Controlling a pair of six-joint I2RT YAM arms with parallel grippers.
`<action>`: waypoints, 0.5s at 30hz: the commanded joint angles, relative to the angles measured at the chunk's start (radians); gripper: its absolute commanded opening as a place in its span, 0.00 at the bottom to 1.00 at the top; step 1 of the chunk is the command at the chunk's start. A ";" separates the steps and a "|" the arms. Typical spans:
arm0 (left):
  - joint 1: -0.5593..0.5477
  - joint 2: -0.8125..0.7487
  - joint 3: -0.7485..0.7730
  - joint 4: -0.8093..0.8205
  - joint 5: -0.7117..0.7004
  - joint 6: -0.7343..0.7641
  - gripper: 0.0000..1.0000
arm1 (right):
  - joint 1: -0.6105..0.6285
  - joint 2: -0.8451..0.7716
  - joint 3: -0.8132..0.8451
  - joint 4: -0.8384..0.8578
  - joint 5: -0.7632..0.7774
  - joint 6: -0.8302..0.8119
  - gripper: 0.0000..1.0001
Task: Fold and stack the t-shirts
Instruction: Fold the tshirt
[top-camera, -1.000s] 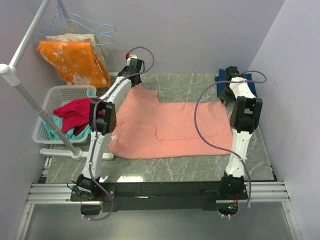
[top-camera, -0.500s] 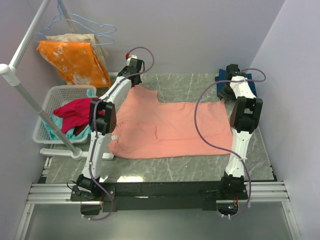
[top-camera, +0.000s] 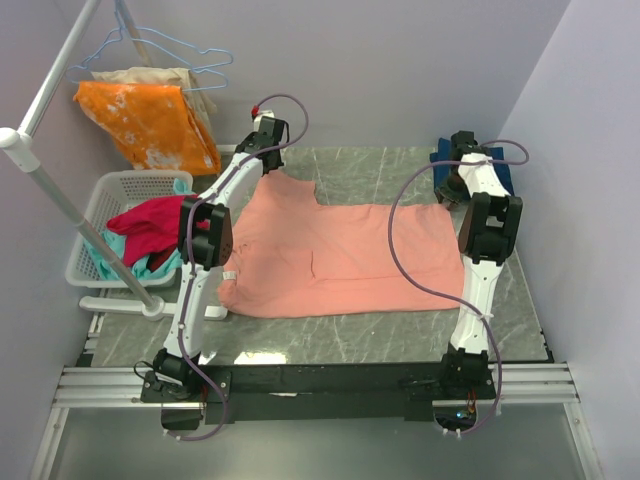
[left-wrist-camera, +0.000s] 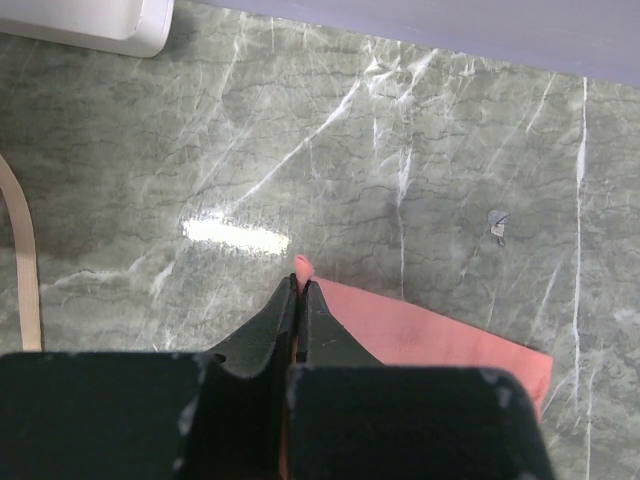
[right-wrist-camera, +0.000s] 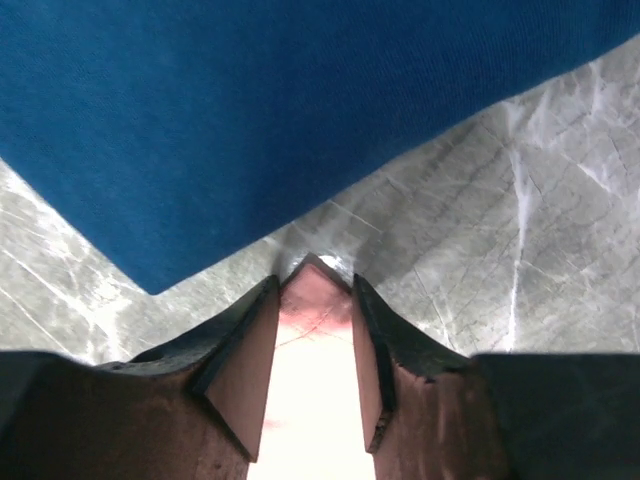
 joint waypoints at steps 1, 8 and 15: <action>-0.004 -0.072 0.007 0.003 -0.024 0.008 0.01 | -0.005 -0.017 -0.031 -0.046 0.010 -0.004 0.45; -0.004 -0.079 -0.004 0.005 -0.020 0.002 0.01 | -0.005 -0.025 -0.042 -0.044 0.002 -0.007 0.18; -0.005 -0.089 0.002 0.002 -0.032 -0.005 0.01 | -0.005 -0.056 -0.048 -0.026 0.010 -0.004 0.00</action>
